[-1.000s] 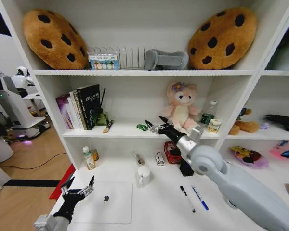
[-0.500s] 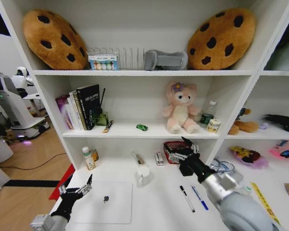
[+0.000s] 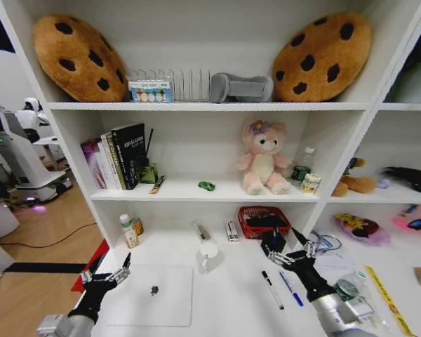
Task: Organize the objects on the table.
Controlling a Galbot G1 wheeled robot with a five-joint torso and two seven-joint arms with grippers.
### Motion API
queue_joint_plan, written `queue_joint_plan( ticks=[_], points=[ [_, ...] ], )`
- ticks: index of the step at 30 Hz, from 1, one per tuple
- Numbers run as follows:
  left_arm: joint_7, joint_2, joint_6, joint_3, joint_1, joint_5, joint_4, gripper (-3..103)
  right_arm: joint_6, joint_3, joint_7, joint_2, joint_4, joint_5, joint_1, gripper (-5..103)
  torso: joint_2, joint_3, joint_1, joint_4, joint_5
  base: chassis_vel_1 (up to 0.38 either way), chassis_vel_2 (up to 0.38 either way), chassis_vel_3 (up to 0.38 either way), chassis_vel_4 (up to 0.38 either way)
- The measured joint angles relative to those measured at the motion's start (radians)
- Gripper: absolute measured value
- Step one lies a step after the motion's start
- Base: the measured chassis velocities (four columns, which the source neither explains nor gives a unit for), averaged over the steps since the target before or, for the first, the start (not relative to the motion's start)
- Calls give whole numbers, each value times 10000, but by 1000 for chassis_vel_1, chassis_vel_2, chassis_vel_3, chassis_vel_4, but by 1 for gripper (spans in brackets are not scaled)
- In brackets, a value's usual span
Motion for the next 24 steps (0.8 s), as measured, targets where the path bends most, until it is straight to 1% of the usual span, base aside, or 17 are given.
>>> queue_joint_plan(
  ticks=[1,2,4,5,8,9,10,12,13,14,15,16,17,20,21,24],
  points=[
    [1,-15,-5,0,-3,0,13,100,40,4,-52,53,-142,114,-24,100,0,0,0,0,0,0,0,0,0],
    [5,-113,-27,89,-5,49,36,100,104,-145,-145,93,-735,404,-52,100,-1,0,0,-1,0,0,0,0,0],
    [19,-220,-60,177,9,136,28,100,-380,-243,171,46,-992,883,-43,100,-1,0,1,-1,0,0,0,0,0],
    [19,-220,-60,177,9,136,28,100,-380,-243,171,46,-992,883,-43,100,-1,0,1,-1,0,0,0,0,0],
    [32,-232,-99,211,16,185,94,100,-1315,-498,638,117,-1007,981,-106,100,-2,0,2,0,-1,0,0,0,0],
    [32,-232,-99,211,16,185,94,100,-1315,-498,638,117,-1007,981,-106,100,-2,0,2,0,-1,0,0,0,0],
    [33,-232,-104,223,15,192,110,100,-1710,-618,813,168,-1005,963,-150,100,-1,0,2,-1,0,0,0,0,0],
    [34,-232,-106,266,-12,199,151,100,-3293,-970,1347,289,-919,942,-242,100,-1,0,1,-5,-1,0,0,0,0],
    [34,-232,-106,266,-12,199,151,100,-3293,-970,1347,289,-919,942,-242,100,-1,0,1,-5,-1,0,0,0,0],
    [34,-232,-106,295,-25,211,194,100,-4101,-1225,1646,315,-927,978,-141,100,-1,0,1,-5,-2,0,0,0,0],
    [34,-232,-106,295,-25,211,194,100,-4101,-1225,1646,315,-927,978,-141,100,-1,0,1,-5,-2,0,0,0,0],
    [34,-232,-116,319,-25,244,229,100,-4547,-1428,1793,307,-1011,982,58,100,-1,0,1,-2,-1,0,0,0,0],
    [34,-232,-116,319,-25,244,229,100,-4547,-1428,1793,307,-1011,982,58,100,-1,0,1,-2,-1,0,0,0,0],
    [35,-227,-140,340,-25,296,327,100,-5267,-1846,2141,93,-1154,1313,663,100,-1,1,1,-1,-1,0,0,0,0],
    [35,-227,-140,340,-25,296,327,100,-5267,-1846,2141,93,-1154,1313,663,100,-1,1,1,-1,-1,0,0,0,0],
    [30,-217,-140,362,-86,305,369,100,-5890,-2248,2476,-170,-1391,1950,1417,100,-1,1,2,0,-1,0,0,0,0]
  ],
)
